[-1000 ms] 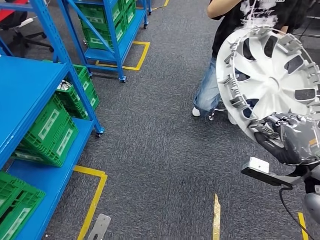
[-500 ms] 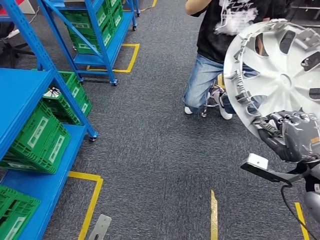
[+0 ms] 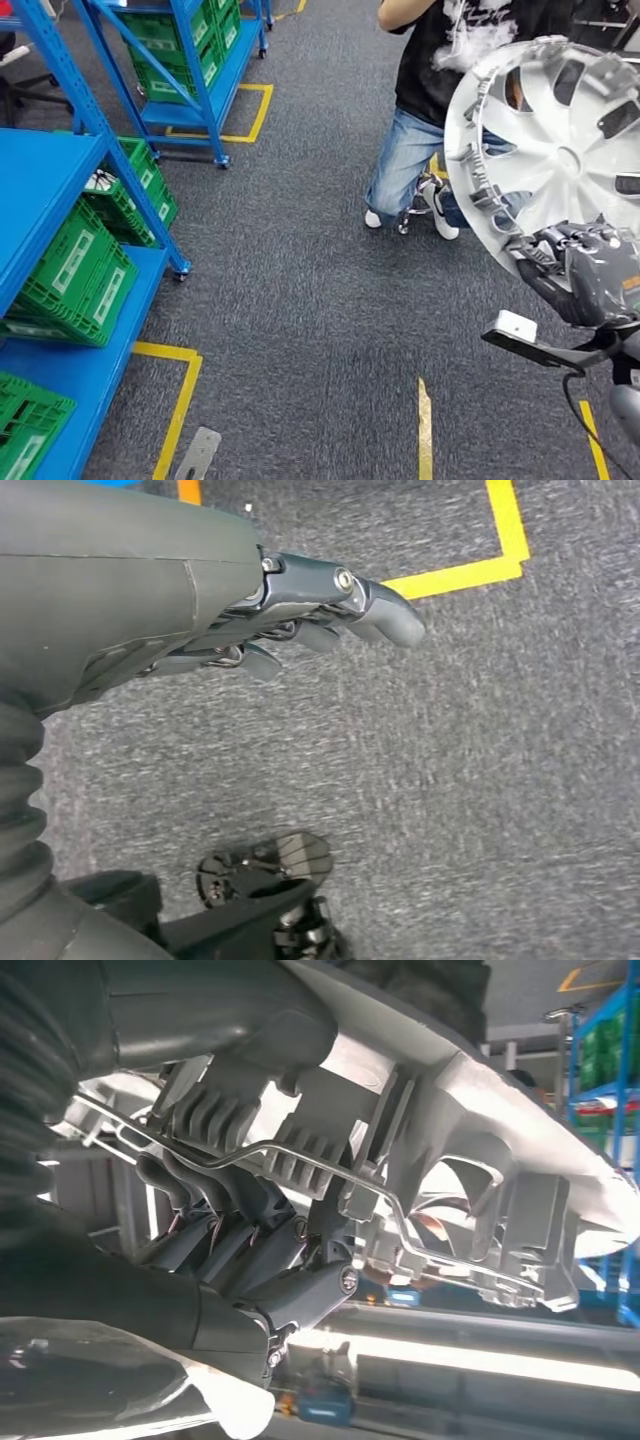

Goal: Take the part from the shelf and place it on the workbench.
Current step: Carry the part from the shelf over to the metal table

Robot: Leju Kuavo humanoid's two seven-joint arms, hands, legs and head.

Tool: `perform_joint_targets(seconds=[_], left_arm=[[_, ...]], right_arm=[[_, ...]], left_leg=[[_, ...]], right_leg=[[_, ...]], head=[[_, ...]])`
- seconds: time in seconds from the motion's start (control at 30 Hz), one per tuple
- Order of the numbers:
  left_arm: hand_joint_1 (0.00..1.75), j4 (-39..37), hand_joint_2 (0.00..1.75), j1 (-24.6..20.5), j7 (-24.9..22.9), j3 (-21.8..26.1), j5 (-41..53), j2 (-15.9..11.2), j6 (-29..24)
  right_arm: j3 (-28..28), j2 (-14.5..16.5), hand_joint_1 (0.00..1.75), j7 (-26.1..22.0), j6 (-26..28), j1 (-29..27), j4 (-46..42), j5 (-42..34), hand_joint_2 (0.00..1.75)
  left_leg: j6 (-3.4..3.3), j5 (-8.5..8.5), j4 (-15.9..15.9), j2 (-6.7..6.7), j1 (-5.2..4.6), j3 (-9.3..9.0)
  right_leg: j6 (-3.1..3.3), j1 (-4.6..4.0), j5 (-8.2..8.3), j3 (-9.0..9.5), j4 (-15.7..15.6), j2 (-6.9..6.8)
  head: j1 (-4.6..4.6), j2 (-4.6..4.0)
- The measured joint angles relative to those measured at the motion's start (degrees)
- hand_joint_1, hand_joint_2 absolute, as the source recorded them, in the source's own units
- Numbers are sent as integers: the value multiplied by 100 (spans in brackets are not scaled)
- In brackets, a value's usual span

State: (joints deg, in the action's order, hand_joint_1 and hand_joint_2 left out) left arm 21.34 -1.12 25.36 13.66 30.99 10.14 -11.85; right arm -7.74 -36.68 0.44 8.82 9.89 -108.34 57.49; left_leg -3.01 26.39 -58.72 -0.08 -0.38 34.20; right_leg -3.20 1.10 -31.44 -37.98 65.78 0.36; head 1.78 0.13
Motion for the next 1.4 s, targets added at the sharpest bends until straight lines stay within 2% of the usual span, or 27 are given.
perform_joint_targets(seconds=[0.03,0.07,0.1,0.13,0.2,0.23,0.3,0.4,0.47,0.53,0.57,0.6,0.63,0.67,0.73,0.77,0.8,0.93,1.0,1.07,1.1,1.13,1.17,1.2,1.27,1.3,1.4], left_arm=[[0,-1,175,-4,1,0,0,0,1],[0,-2,175,-3,3,0,1,-1,2],[0,-2,175,-3,5,0,2,-3,4],[0,-3,175,-3,8,0,3,-4,7],[0,-3,175,-5,20,0,10,-7,10],[0,-3,175,-8,28,0,14,-10,11],[0,-5,175,-7,46,0,17,-22,10],[0,-18,175,-9,66,0,17,-33,9],[0,-25,175,-16,72,0,18,-33,9],[0,-34,175,-14,74,0,19,-34,9],[0,-40,175,-10,74,0,19,-35,10],[0,-45,175,-7,74,0,19,-37,13],[0,-49,175,-6,74,0,19,-39,20],[0,-51,175,-7,74,0,20,-39,30],[0,-52,175,-13,74,-1,26,-42,45],[0,-54,175,-20,74,-2,31,-43,49],[0,-56,175,-26,74,-4,35,-46,51],[0,-62,175,-39,74,-15,43,-50,55],[0,-64,175,-56,73,-22,50,-45,55],[0,-67,175,-67,70,-31,57,-40,55],[0,-69,175,-66,68,-34,60,-39,55],[0,-71,175,-65,66,-37,61,-39,55],[0,-73,175,-64,65,-40,61,-39,55],[0,-75,175,-64,63,-45,62,-38,55],[0,-76,175,-68,63,-54,64,-46,55],[0,-78,175,-69,63,-56,66,-50,55],[0,-83,175,-68,61,-61,68,-59,55]], right_arm=[[1,0,175,-4,1,-6,3,1,175],[1,0,175,-9,1,-15,8,3,175],[1,0,175,-11,1,-19,14,4,175],[1,0,175,-11,2,-21,22,5,175],[2,0,175,-11,3,-17,33,6,175],[2,0,175,-13,4,-10,37,6,175],[1,0,175,-20,8,-4,43,8,175],[2,0,175,-34,12,-8,43,10,175],[3,0,175,-40,12,1,41,8,175],[2,0,175,-46,12,6,41,8,175],[2,0,175,-51,12,6,41,8,175],[-1,0,175,-61,11,6,41,8,175],[-6,0,175,-80,8,10,41,5,175],[-18,0,175,-109,2,19,41,2,175],[-62,0,175,-180,-22,60,45,-5,175],[-96,0,175,-220,-40,93,52,-6,175],[-131,0,175,-253,-59,131,61,-4,175],[-289,-3,175,-355,-124,248,88,-6,175],[-383,-4,175,-408,-164,315,104,-41,175],[-492,-4,175,-451,-205,363,124,-67,175],[-547,-4,175,-463,-219,371,132,-68,175],[-600,-4,175,-471,-229,380,140,-65,175],[-651,-4,175,-473,-235,391,148,-61,175],[-701,-4,175,-474,-239,402,155,-57,175],[-797,-3,175,-473,-244,430,174,-52,175],[-841,-3,175,-473,-245,438,183,-48,175],[-942,-3,175,-471,-246,448,198,-38,175]], left_leg=[[-10,2,-1,2,-3,2],[-12,4,-2,4,-5,1],[-14,5,-3,5,-5,0],[-11,7,-4,6,-3,-4],[11,21,-9,4,2,-19],[34,33,-26,0,-9,-14],[84,37,-48,-4,-35,10],[149,71,-95,-2,-28,34],[199,282,-433,-4,-15,171],[223,619,-1179,-4,-10,513],[222,725,-1518,-4,-9,683],[212,734,-1703,-5,-9,787],[191,626,-1666,-5,-12,792],[161,420,-1408,-7,-17,698],[89,3,-656,-16,-45,395],[65,-89,-356,-19,-61,270],[52,-106,-192,-22,-75,203],[8,-76,-32,-19,-61,125],[-25,-84,18,-13,-30,86],[-41,-69,20,-9,-25,79],[-42,-58,19,-8,-23,71],[-38,-46,18,-8,-19,58],[-25,-28,15,-11,-11,35],[-2,-1,9,-15,-1,4],[66,56,-21,-25,-5,-27],[98,75,-40,-27,-13,-26],[155,115,-68,-20,-20,-24]], right_leg=[[-16,2,-163,-188,398,-2],[-31,6,-249,-341,703,-3],[-44,11,-232,-407,823,-4],[-53,19,-108,-360,712,-8],[-71,44,264,-2,-16,-38],[-70,47,378,194,-387,-51],[-39,37,413,377,-721,-60],[63,23,412,392,-729,-35],[137,22,406,417,-739,-39],[184,3,388,432,-738,-41],[196,-9,381,439,-737,-37],[207,-23,373,449,-737,-30],[217,-36,363,464,-736,-21],[223,-46,351,487,-736,-11],[219,-65,316,527,-731,8],[206,-70,302,528,-725,17],[186,-70,295,518,-723,24],[89,-51,215,447,-649,21],[48,-40,-24,177,-162,13],[-1,-21,-278,-248,583,8],[-24,-7,-294,-398,802,6],[-42,7,-217,-459,839,2],[-57,23,-32,-394,636,-5],[-76,42,210,-229,245,-21],[-86,46,482,128,-463,-46],[-66,41,510,229,-651,-50],[55,24,452,285,-696,-26]], head=[[5,0],[3,0],[5,0],[5,0],[7,0],[10,0],[4,0],[-16,0],[-36,0],[-52,0],[-53,0],[-54,0],[-54,0],[-53,0],[-50,0],[-50,0],[-48,0],[-46,0],[-38,0],[-33,0],[-36,0],[-35,0],[-35,0],[-34,0],[-28,0],[-31,0],[-60,0]])
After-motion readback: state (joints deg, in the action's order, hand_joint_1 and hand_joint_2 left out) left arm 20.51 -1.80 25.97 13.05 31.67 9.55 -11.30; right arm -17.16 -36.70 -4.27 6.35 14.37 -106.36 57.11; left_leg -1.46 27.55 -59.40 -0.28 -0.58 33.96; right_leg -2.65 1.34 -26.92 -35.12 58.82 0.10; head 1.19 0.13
